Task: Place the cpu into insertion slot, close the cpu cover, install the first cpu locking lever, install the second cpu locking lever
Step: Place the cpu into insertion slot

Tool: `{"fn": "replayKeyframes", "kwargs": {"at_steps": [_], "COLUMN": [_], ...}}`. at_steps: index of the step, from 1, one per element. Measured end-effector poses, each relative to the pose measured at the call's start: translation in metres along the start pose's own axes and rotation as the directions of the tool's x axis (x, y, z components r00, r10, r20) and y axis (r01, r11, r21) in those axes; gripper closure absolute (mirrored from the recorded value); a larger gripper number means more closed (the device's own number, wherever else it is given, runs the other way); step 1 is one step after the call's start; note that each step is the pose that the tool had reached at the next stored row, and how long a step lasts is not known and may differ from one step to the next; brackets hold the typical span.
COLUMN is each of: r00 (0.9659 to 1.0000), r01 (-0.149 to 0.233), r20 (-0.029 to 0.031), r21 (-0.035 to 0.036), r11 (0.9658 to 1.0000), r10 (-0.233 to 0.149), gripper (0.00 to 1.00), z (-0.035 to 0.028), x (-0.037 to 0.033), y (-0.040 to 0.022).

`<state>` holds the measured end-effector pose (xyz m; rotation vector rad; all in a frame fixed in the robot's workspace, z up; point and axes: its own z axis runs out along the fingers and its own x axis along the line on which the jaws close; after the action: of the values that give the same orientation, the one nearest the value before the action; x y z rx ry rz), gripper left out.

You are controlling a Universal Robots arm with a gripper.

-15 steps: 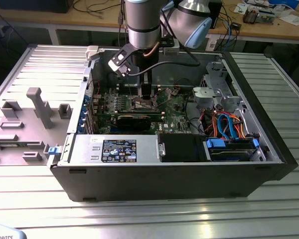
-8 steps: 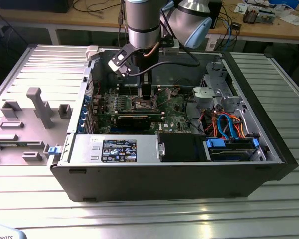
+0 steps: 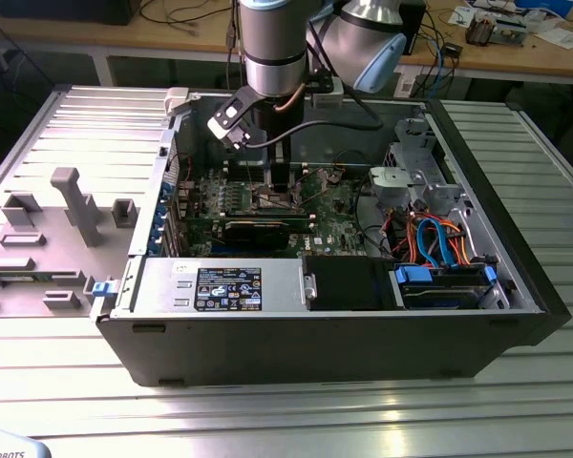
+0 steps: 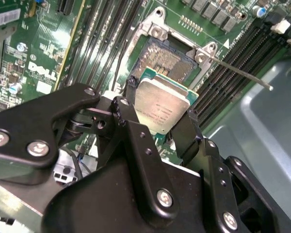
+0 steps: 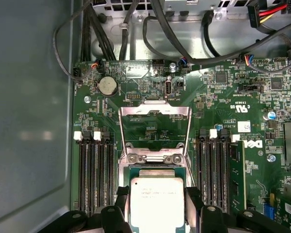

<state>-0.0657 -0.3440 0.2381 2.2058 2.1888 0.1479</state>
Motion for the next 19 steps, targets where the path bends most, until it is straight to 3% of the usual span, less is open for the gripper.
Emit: {"fn": "replayKeyframes", "kwargs": {"at_steps": [5,19], "r00": [1.0,0.9999], "r01": [0.008,0.012], "r20": [-0.0005,-0.0009], "r21": [0.0004,0.0004], "r11": [1.0,0.9999], "r10": [-0.008,-0.012], "gripper": [0.46,0.46], "z": [0.0059,0.0062], "x": [-0.0038,-0.004], "y": [-0.001,-0.0018]}}
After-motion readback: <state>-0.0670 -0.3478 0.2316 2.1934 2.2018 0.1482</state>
